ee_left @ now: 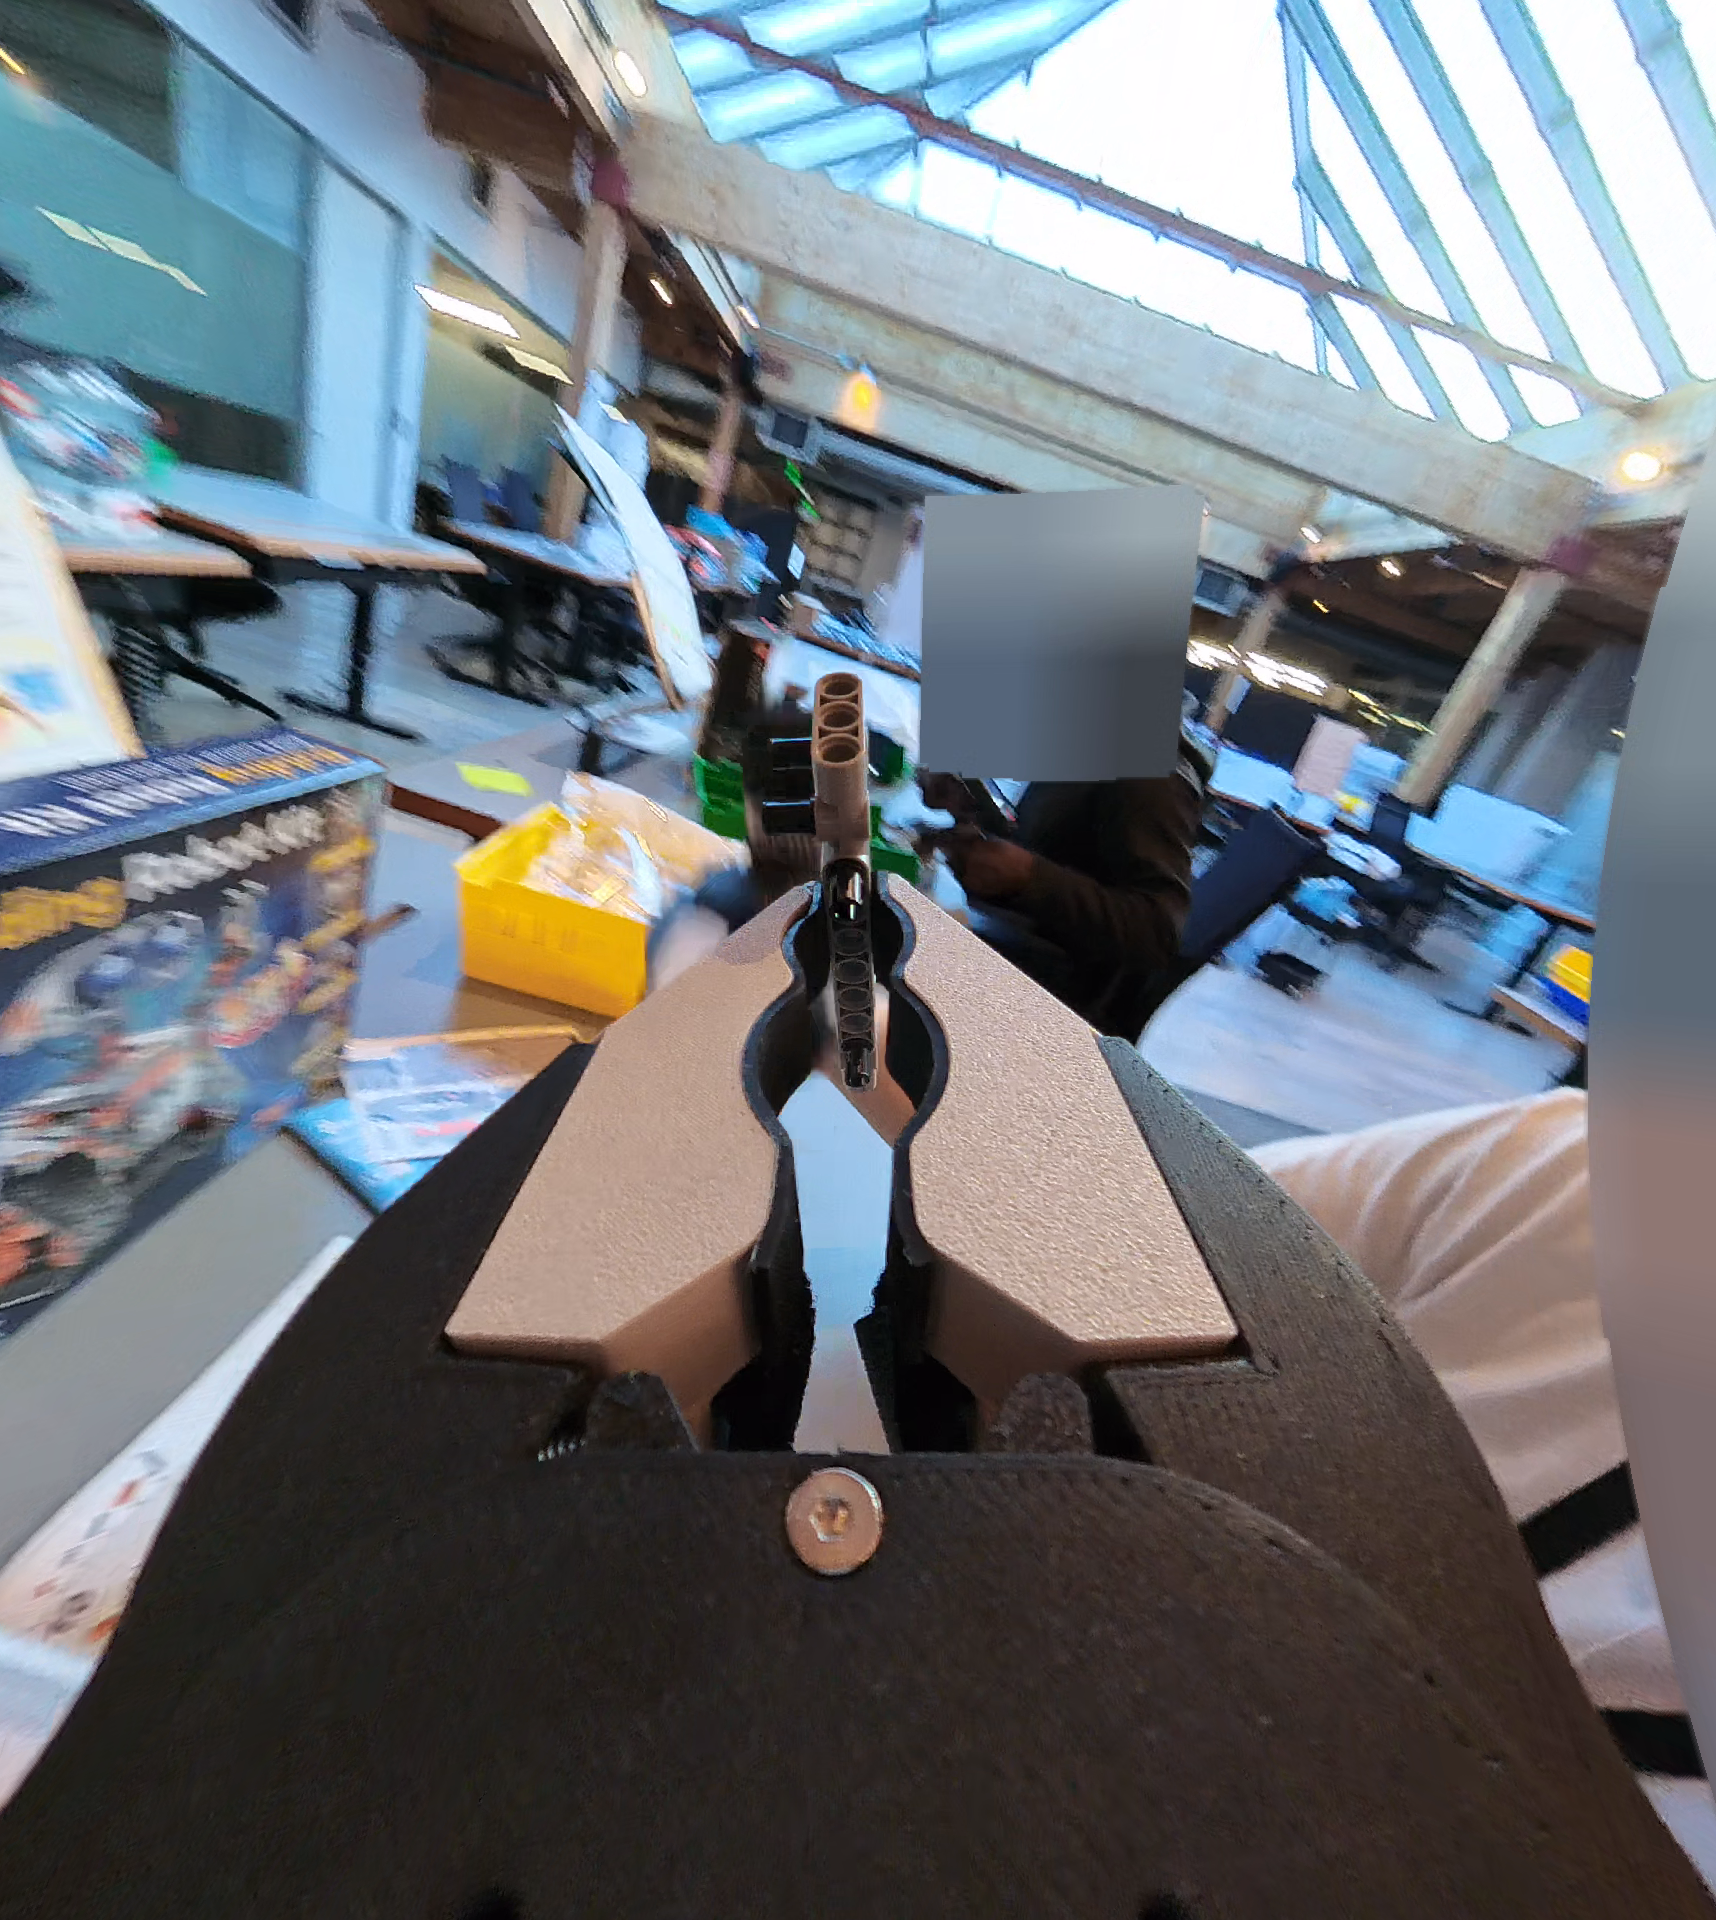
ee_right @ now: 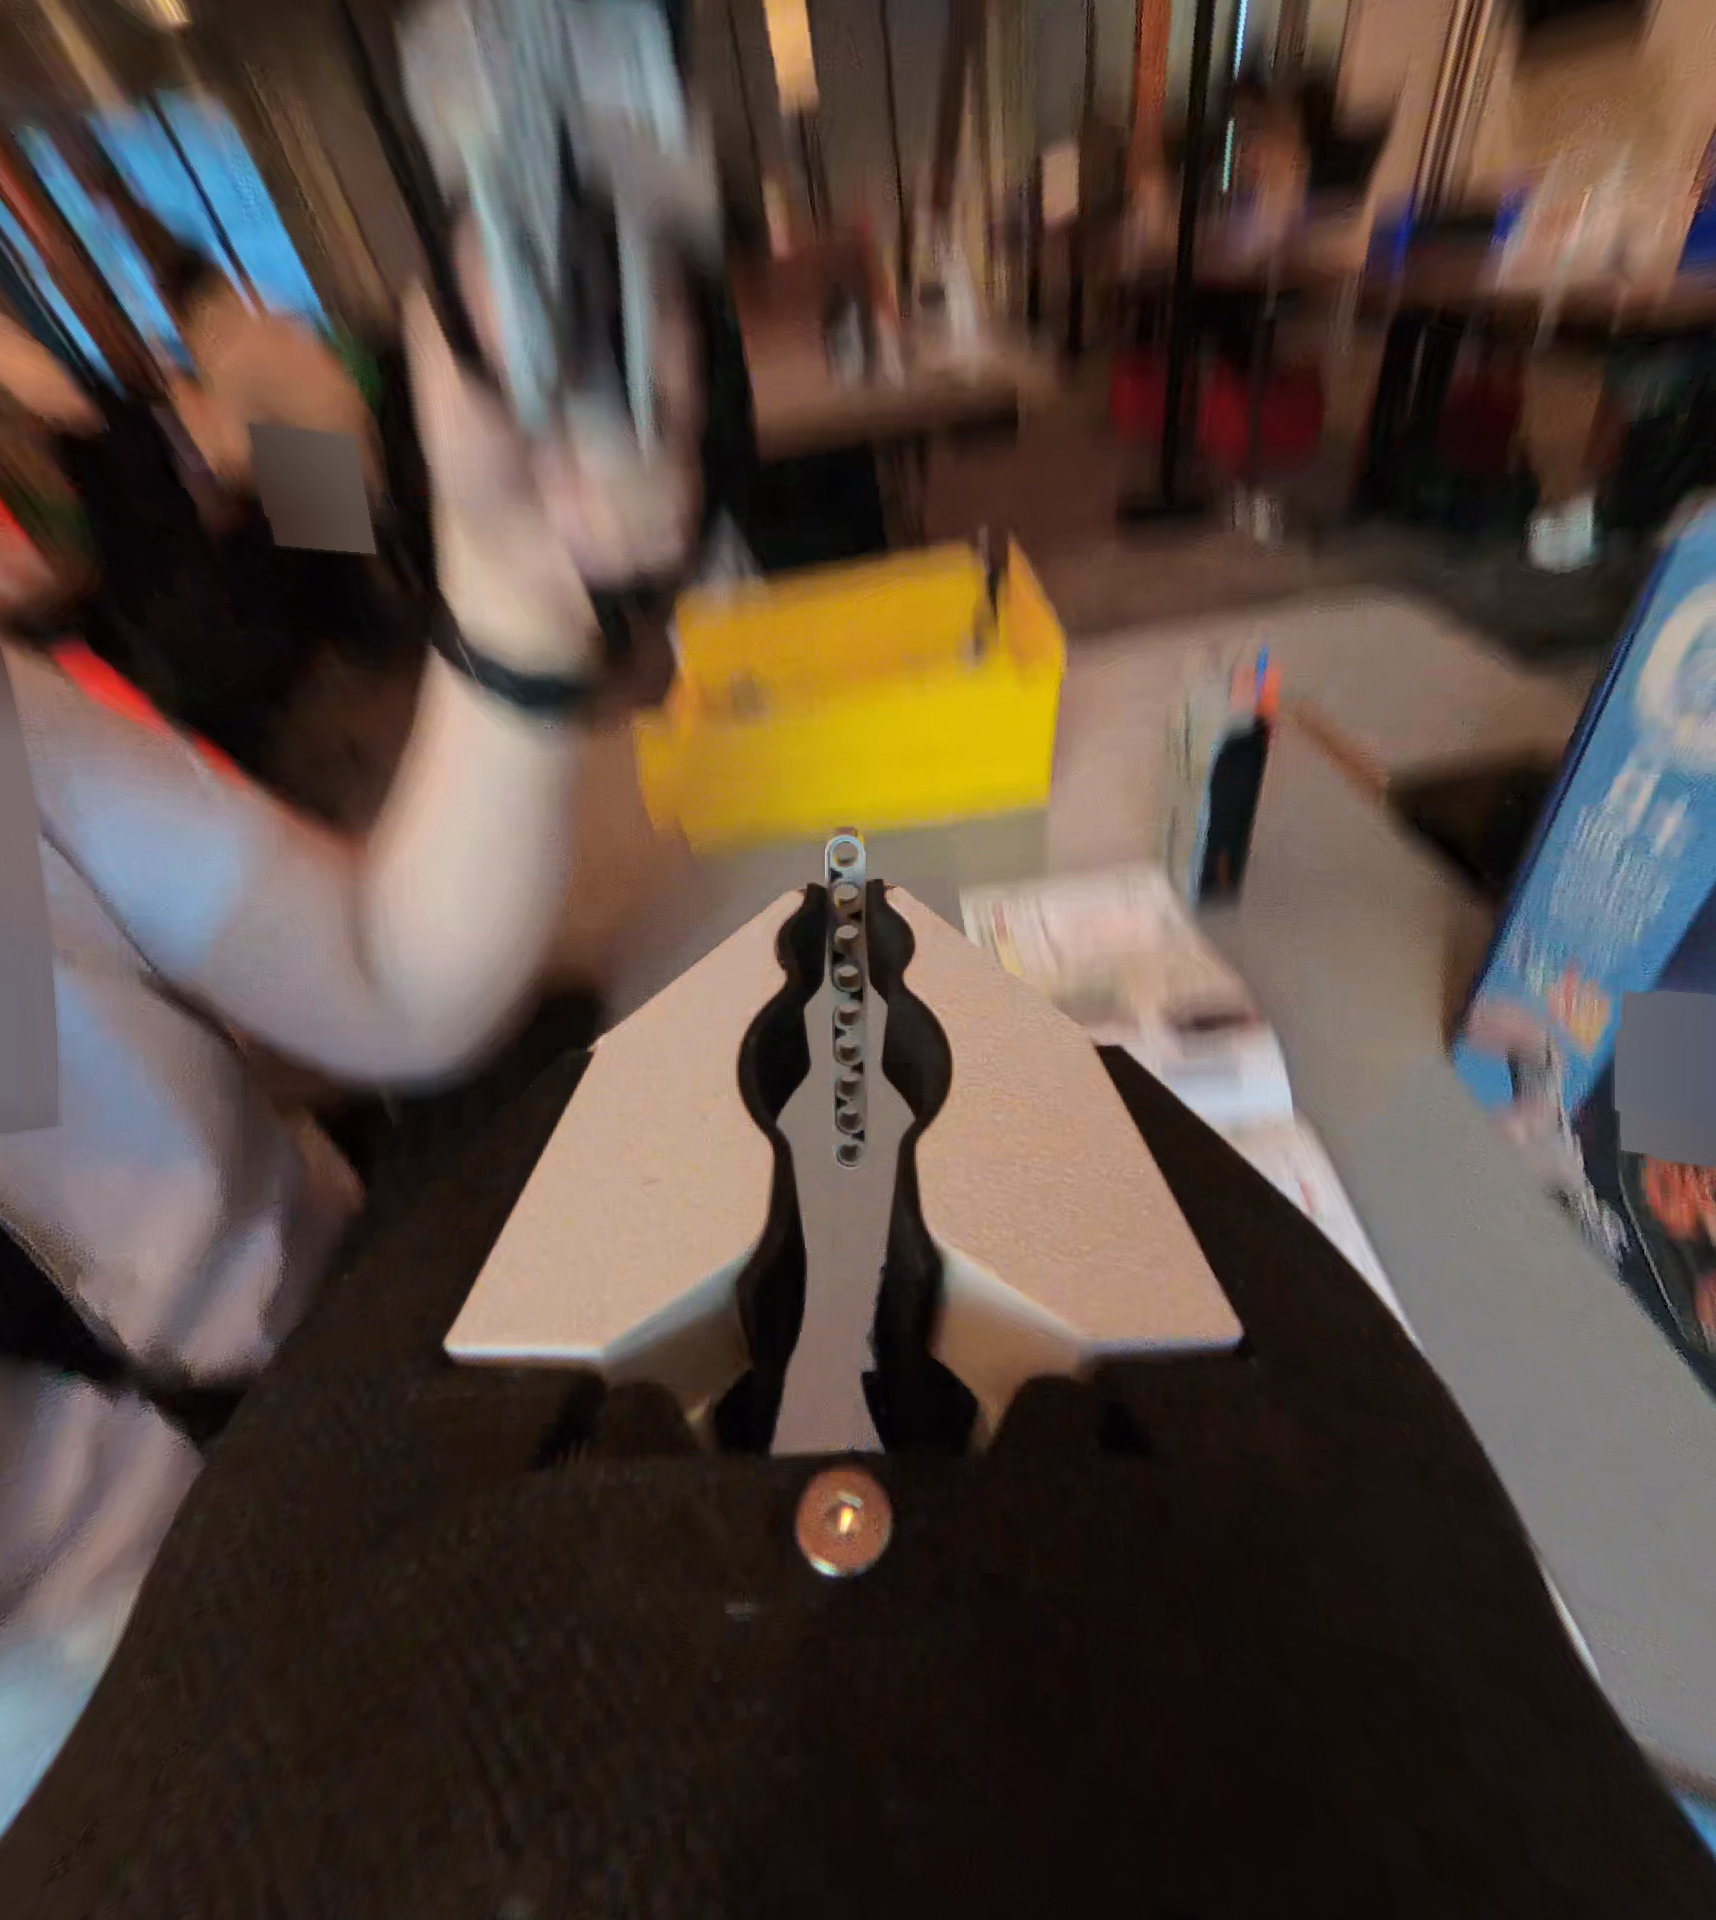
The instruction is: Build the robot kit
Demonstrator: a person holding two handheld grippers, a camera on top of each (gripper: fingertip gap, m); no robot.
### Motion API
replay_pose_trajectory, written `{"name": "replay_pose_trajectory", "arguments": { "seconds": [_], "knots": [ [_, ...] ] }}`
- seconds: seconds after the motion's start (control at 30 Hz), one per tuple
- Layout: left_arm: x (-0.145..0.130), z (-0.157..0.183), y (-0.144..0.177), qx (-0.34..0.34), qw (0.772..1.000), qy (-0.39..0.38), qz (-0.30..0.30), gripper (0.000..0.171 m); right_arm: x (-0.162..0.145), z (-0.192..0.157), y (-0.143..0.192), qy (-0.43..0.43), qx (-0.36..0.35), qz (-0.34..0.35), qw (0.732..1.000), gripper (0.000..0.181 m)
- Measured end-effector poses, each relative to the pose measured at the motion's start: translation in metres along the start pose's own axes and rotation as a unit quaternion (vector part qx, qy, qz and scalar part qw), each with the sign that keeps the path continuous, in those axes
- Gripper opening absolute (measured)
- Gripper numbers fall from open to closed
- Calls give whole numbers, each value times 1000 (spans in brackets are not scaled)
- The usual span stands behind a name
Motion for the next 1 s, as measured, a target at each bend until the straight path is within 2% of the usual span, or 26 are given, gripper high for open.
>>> {"name": "replay_pose_trajectory", "arguments": {
  "seconds": [0.07,0.1,0.2,0.3,0.4,0.63,1.0],
  "knots": [
    [-6,-2,-12,-4,1000,5,-14,4,51,0,22,-32,19,120,992,6],
    [-9,-2,-17,-4,1000,4,-24,4,67,-5,27,-40,36,154,987,6],
    [-17,4,-28,-5,999,-8,-51,4,88,-26,24,-56,68,181,980,6],
    [-33,12,-40,-13,994,-14,-106,5,90,-46,13,-78,109,161,978,6],
    [-46,16,-50,-6,989,-14,-147,5,93,-58,11,-71,119,147,979,6],
    [-51,24,-57,-9,987,-14,-162,5,89,-63,12,-83,133,131,979,6],
    [-53,19,-55,-2,985,-5,-171,4,83,-58,6,-102,130,120,979,6]
  ]
}}
Point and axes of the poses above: each gripper's, where its closed fingertips meet, y back along the fingers, x out of its top, z = x × y across the jaws, the point moved 3 cm from there along y, back along the fingers, and after that the axes turned 6 degrees about y, right-handed, at the moved point
